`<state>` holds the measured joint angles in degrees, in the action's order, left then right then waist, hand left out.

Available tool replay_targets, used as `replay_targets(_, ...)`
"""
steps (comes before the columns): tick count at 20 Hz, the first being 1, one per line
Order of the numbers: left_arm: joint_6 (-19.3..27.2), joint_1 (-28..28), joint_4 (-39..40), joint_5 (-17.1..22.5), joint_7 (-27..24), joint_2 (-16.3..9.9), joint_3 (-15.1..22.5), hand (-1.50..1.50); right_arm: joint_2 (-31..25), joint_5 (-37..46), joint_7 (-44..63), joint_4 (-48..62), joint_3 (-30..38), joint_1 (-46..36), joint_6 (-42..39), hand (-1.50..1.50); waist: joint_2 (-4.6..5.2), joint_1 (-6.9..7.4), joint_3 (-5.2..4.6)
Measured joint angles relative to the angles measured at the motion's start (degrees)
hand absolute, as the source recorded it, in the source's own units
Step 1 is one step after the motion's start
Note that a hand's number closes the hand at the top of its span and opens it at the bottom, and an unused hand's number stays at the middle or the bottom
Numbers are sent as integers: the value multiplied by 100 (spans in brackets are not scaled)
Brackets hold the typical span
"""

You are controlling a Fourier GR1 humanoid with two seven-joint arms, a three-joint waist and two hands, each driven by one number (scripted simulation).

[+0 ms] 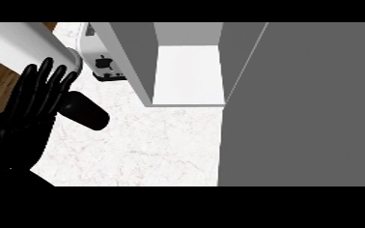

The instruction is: Pick up the wine, place it into the cabinet and close the cabinet

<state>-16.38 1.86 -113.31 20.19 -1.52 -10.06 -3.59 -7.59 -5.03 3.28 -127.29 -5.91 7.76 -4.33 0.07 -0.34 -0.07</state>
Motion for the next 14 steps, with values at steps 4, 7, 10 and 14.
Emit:
replay_targets(4, -32, 130, -192, 800, 693, -96, -63, -150, -45, -284, 363, -412, -181, 190, -185, -150, -13, 11, 4)
replay_targets(7, 136, 149, -548, 1097, 1133, -99, -49, -150, -68, -416, 733, -797, -227, 246, -205, -150, -17, 20, 6)
replay_targets(10, 371, 84, -1008, 1168, 1502, -36, 73, -150, -66, -497, 1189, -1056, -192, 46, -111, -150, -18, 33, 6)
replay_targets(14, 664, 157, -1428, 1199, 1897, 27, 183, -150, -52, -532, 1552, -1067, -114, -275, -53, -150, -15, 36, 7)
